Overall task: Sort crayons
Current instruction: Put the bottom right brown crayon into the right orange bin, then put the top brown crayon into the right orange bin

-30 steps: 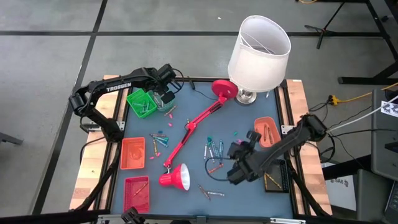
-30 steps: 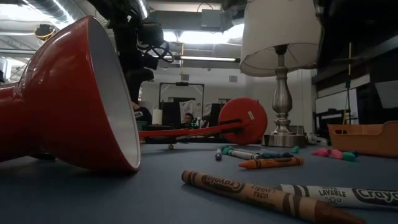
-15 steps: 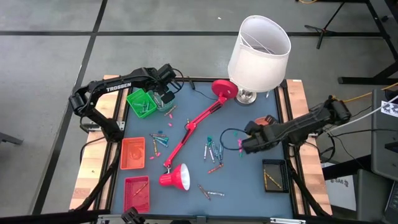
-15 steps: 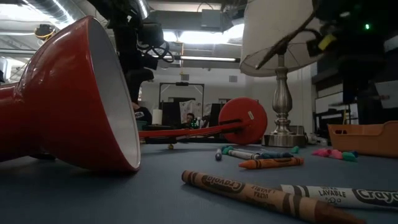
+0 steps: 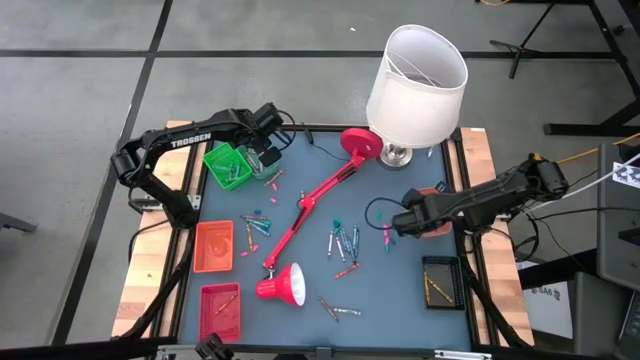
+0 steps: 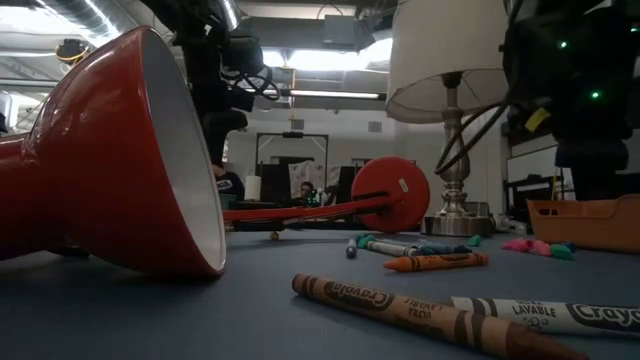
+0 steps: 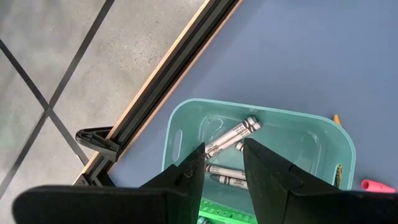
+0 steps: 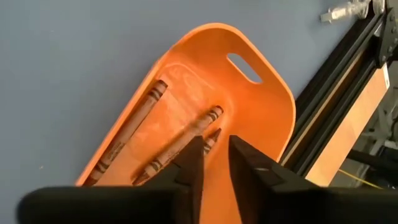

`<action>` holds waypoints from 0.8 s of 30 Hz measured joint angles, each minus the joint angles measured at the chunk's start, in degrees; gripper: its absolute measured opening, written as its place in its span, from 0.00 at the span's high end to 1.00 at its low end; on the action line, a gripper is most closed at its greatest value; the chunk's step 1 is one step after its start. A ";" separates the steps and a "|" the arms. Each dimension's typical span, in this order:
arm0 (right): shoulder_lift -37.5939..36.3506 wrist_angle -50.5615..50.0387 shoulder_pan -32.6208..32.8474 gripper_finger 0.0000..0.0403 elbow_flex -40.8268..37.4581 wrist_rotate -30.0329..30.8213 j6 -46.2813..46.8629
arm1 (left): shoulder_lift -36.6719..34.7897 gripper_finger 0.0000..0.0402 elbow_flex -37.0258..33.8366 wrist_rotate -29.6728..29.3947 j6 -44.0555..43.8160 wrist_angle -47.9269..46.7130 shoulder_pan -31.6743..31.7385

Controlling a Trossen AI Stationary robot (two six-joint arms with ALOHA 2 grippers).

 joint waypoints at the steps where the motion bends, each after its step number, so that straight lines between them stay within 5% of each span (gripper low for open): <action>1: 0.00 0.01 -0.31 0.77 0.00 0.00 -0.07 | 0.00 0.77 0.00 0.00 0.00 0.00 0.00; 9: 0.00 -0.01 -0.69 0.64 -0.02 0.07 -1.53 | 0.00 0.77 0.00 0.00 0.00 0.04 0.00; 24: 0.00 -1.00 -0.65 0.63 -0.02 0.15 -1.57 | 0.00 0.77 0.00 0.02 0.02 0.02 0.00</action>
